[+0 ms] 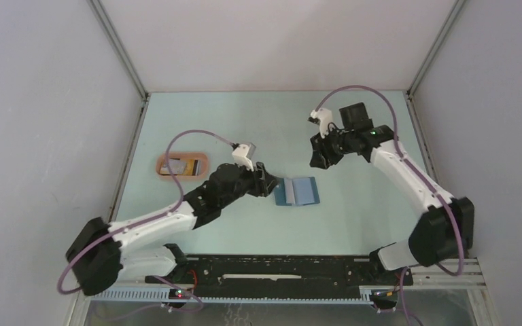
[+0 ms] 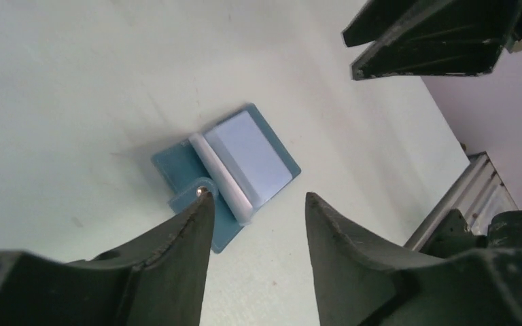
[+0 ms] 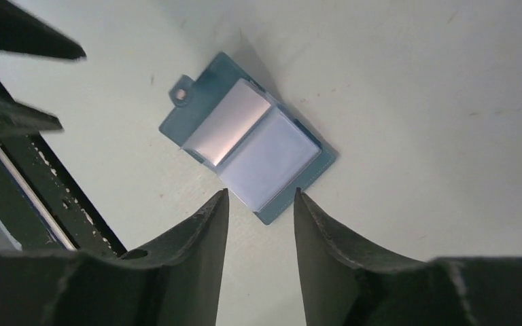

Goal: Put the credit cards into the card holder
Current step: Open the card holder at the center of the board, then move the storage box to the center of the board, then pick up the credit card from the storage box.

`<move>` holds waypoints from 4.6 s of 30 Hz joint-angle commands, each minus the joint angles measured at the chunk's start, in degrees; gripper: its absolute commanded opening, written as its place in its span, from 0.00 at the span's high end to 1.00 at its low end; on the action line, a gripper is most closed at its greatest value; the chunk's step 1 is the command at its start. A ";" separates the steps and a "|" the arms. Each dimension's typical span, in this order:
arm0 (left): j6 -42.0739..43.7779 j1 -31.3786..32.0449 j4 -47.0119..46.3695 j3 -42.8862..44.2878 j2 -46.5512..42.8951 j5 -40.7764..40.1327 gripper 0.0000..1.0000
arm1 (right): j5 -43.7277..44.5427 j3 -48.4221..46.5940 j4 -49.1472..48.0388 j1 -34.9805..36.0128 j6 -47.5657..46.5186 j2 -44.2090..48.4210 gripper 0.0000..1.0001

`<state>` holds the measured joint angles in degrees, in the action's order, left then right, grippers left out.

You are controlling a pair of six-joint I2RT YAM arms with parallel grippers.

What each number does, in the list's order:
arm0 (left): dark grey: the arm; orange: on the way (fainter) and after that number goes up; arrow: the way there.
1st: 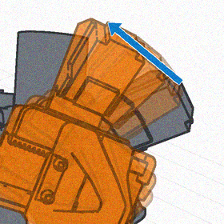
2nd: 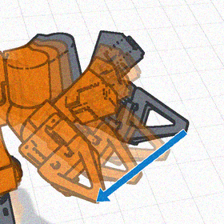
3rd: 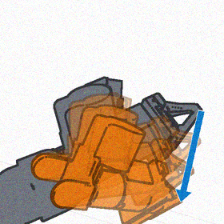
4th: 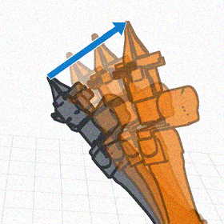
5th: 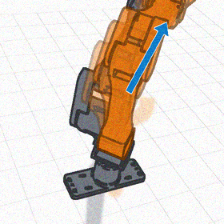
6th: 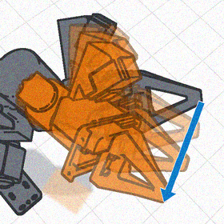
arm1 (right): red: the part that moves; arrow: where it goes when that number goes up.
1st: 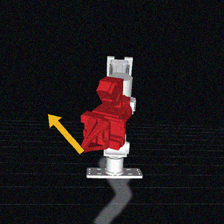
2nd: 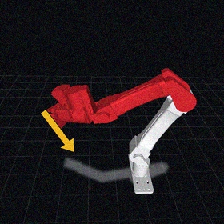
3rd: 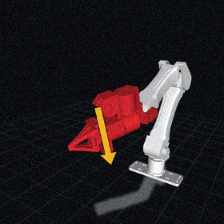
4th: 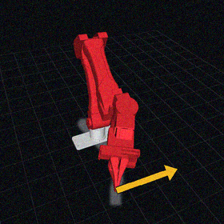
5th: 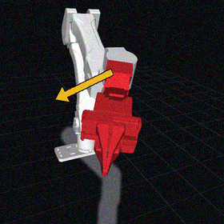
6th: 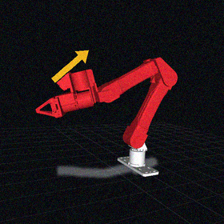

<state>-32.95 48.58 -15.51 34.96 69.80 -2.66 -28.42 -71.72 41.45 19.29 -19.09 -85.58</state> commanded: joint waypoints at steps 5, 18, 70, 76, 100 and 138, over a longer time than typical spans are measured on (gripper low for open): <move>16.56 -1.19 18.78 0.02 -21.68 -18.22 0.22 | -5.88 -2.39 -3.93 -0.33 -4.95 17.31 0.04; 17.92 -25.05 34.82 10.55 -14.04 -18.88 0.08 | -25.50 1.20 -1.90 -2.58 -4.44 9.10 0.02; 37.52 -37.07 32.67 27.25 34.06 -34.43 0.55 | -28.57 0.00 2.71 -8.82 -6.18 -0.97 0.14; 34.49 -35.18 32.12 24.86 25.03 -20.69 0.55 | -28.39 0.00 2.71 -8.81 -6.29 -0.78 0.14; 22.48 -31.22 40.46 28.42 26.70 5.64 1.00 | -28.70 0.00 2.98 -9.80 -6.43 1.18 0.14; 10.30 -38.56 7.30 -1.29 -0.75 5.88 0.25 | -8.97 -14.06 -25.17 15.19 40.06 -24.44 0.30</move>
<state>-21.15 11.73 -1.15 35.20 68.90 2.94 -44.18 -77.49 20.27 31.03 8.36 -103.35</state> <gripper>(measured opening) 0.750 0.747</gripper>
